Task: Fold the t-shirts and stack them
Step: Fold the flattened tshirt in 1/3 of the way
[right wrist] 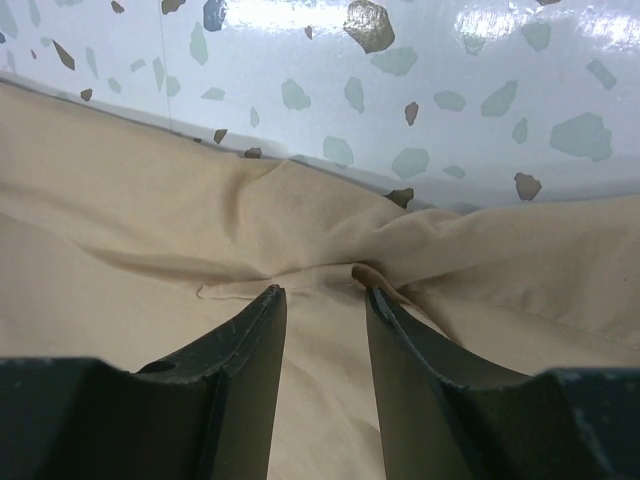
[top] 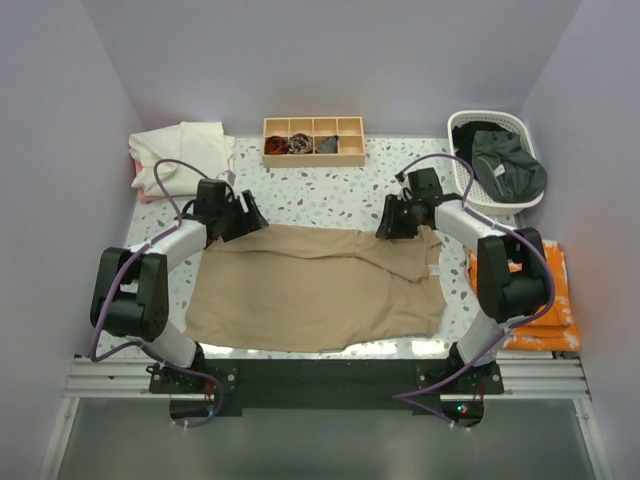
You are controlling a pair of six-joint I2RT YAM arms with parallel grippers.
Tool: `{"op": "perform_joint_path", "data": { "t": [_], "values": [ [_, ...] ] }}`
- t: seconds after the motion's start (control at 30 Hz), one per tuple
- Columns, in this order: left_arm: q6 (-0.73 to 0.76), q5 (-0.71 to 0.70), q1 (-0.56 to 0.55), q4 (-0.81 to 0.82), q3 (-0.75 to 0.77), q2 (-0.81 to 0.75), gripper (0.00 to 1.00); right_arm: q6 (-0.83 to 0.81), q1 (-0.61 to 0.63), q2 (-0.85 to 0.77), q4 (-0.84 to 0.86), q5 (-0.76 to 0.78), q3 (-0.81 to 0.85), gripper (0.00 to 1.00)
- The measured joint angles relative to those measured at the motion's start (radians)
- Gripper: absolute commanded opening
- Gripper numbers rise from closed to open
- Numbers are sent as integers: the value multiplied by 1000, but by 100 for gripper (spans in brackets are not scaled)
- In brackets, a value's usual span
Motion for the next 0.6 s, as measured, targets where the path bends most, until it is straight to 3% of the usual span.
{"op": "perform_joint_path", "data": {
  "t": [0.23,0.33,0.47,0.6],
  "values": [
    [0,0,0,0,0,2,75,-12,1,31,-18,32,19,37],
    [0,0,0,1,0,3,74,-20,7,40,-27,54,23,26],
    [0,0,0,1,0,4,74,-35,13,44,-36,62,24,0],
    [0,0,0,1,0,4,74,-43,19,48,-43,61,25,0]
  ]
}}
